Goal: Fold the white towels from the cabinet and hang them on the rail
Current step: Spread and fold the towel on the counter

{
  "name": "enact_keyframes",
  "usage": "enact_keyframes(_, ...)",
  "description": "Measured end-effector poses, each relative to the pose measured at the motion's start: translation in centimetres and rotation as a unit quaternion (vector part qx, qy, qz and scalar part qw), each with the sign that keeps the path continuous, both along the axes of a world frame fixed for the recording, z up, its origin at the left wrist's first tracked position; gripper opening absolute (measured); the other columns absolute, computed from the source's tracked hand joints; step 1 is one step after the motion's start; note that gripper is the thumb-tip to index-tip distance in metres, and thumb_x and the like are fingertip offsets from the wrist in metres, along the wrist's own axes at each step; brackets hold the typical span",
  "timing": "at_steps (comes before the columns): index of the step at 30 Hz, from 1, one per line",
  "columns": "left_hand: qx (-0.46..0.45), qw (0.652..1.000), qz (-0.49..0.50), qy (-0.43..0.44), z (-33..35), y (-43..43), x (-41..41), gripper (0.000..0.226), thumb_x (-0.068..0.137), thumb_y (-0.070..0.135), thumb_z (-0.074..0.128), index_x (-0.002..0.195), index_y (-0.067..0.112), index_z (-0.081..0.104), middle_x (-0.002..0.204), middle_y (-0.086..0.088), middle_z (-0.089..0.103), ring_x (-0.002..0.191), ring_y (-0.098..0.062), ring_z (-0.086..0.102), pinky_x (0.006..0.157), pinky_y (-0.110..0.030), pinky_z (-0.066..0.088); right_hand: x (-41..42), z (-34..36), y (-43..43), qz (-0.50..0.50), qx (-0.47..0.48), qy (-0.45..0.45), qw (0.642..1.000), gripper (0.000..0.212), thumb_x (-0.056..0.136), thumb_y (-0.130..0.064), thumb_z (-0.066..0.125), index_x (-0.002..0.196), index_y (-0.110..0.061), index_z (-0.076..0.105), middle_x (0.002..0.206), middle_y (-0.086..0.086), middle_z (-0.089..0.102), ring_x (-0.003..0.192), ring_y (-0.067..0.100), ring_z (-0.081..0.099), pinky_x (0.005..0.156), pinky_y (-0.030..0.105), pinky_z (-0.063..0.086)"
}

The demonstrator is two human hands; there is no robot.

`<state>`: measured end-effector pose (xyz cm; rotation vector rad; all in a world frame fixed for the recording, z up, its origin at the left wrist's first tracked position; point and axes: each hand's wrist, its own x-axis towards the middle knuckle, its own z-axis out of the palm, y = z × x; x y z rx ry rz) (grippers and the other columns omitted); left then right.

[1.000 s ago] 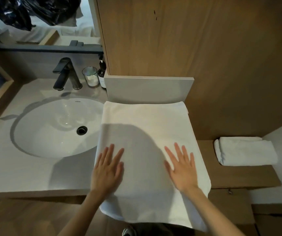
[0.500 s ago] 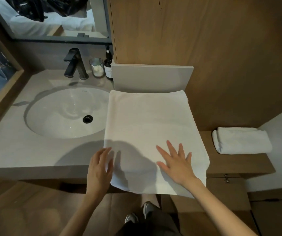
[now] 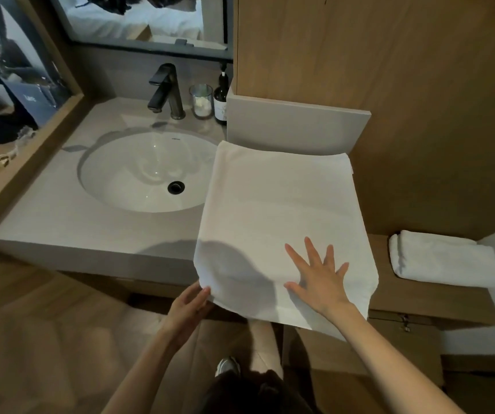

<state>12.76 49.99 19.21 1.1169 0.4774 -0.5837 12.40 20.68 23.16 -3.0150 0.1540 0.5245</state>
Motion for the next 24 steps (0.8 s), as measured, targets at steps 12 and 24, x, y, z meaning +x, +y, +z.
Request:
enact_keyframes(12,0.104,0.991,0.086,0.023,1.6,-0.9,-2.8,0.017,0.089,0.003,0.062,0.106,0.009,0.063,0.096,-0.015,0.068,0.082,-0.022,0.065,0.063,-0.022,0.059,0.3,0.7,-0.5,0.017,0.015,0.03,0.999,0.087,0.089,-0.063,0.05,0.147,-0.051,-0.014,0.16,-0.003,-0.024,0.143,0.049,-0.017,0.107,0.073,0.005)
enact_keyframes(24,0.103,0.995,0.008,-0.009,-0.1,0.8,-10.0,0.037,0.098,0.003,0.046,0.126,0.027,0.051,0.11,-0.018,0.065,0.097,-0.031,0.065,0.082,-0.033,0.058,0.9,0.6,-0.9,0.021,0.032,0.055,0.998,0.088,0.09,-0.06,0.052,0.147,-0.051,-0.014,0.159,-0.003,-0.026,0.142,0.05,-0.019,0.107,0.073,0.004)
